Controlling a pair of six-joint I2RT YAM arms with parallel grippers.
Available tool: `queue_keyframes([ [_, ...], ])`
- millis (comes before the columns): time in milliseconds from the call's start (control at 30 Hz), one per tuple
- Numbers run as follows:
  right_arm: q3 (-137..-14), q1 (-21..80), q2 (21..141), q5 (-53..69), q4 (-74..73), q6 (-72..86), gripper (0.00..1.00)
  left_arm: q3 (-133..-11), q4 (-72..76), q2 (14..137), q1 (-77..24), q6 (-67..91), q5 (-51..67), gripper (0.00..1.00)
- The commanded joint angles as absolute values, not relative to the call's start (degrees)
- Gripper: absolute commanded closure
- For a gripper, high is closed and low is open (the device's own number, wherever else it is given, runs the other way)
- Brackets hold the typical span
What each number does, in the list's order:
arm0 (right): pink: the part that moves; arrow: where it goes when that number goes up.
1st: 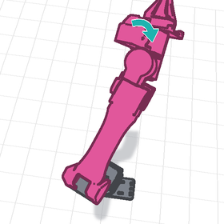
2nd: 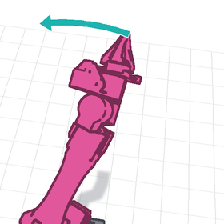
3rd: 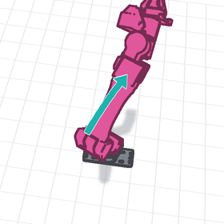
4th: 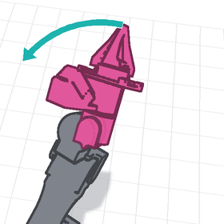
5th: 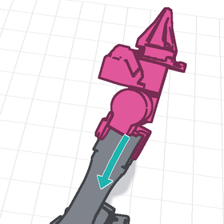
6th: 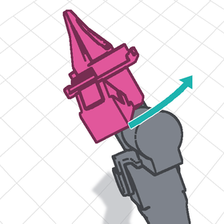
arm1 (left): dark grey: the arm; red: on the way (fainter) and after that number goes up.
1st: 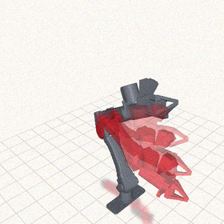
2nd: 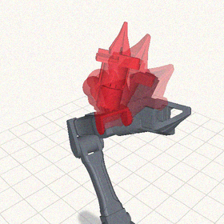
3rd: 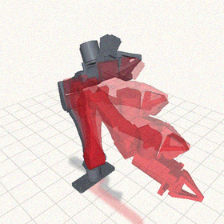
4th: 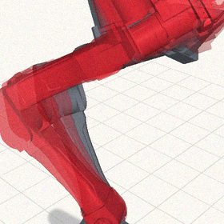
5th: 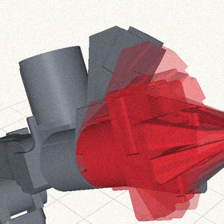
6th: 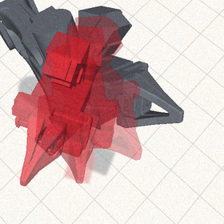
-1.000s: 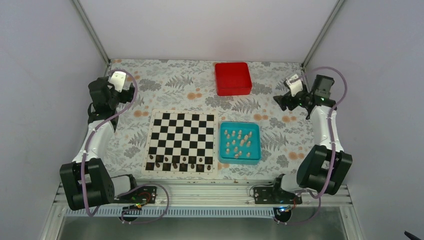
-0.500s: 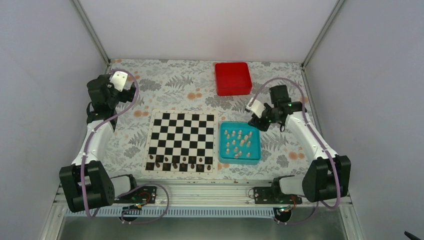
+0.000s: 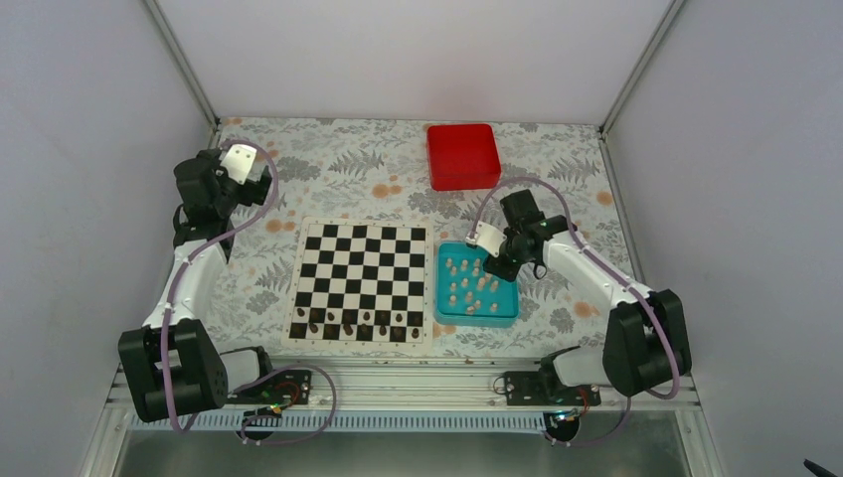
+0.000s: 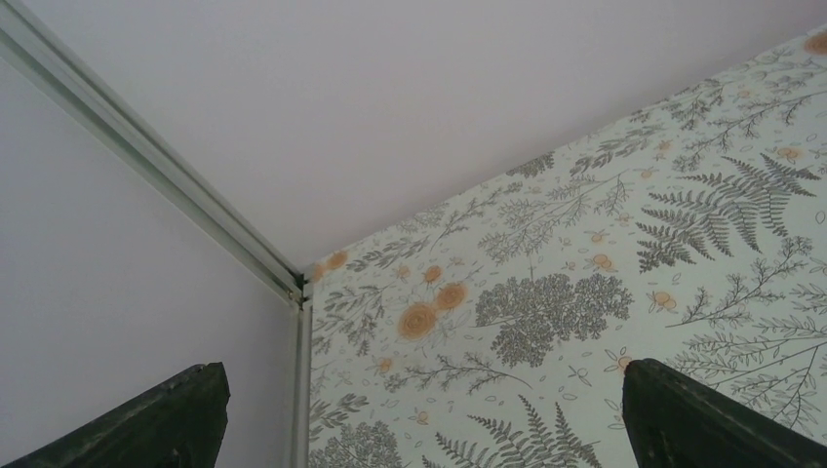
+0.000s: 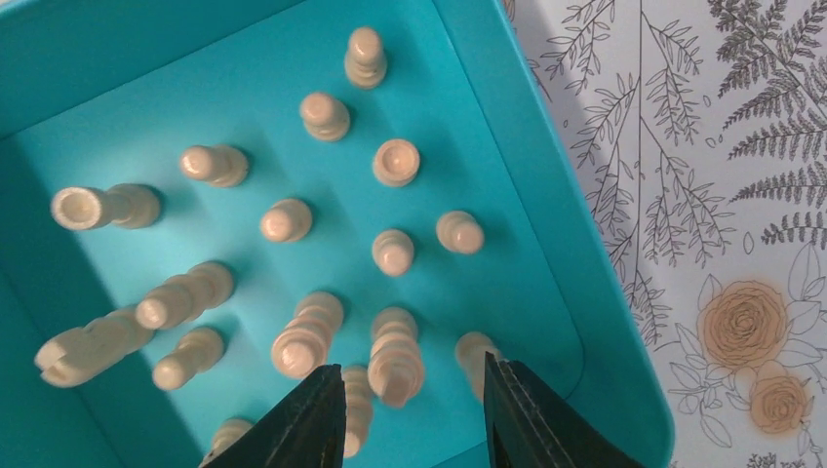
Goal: Set up the chess pieces on the board
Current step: Pick up the chess piece from the storage box.
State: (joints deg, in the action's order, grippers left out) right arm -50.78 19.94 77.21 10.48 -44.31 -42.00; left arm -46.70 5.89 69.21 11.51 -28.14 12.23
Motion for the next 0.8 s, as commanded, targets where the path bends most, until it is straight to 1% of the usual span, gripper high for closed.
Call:
queue_keyframes([
  [0,-49.56,21.50,78.70,6.18,-40.86,-40.04,0.62,-45.14,8.25,68.38,11.78,-29.40,11.70,0.00],
  [367,-48.59,21.97,80.59,6.29,-41.40,-39.77,0.68,-44.22,8.68,68.36,12.30,-29.47,13.07,0.00],
  [500,-48.06,22.07,81.08,6.25,-40.56,-39.52,0.75,-43.72,9.04,68.70,12.44,-29.34,13.50,0.00],
  [700,-47.51,22.24,82.37,6.48,-39.72,-39.20,0.79,-43.35,9.32,69.03,12.65,-29.70,13.87,0.00],
  [767,-47.38,22.32,82.43,6.38,-39.34,-39.24,0.83,-43.33,9.32,69.24,12.70,-29.79,14.16,0.00],
])
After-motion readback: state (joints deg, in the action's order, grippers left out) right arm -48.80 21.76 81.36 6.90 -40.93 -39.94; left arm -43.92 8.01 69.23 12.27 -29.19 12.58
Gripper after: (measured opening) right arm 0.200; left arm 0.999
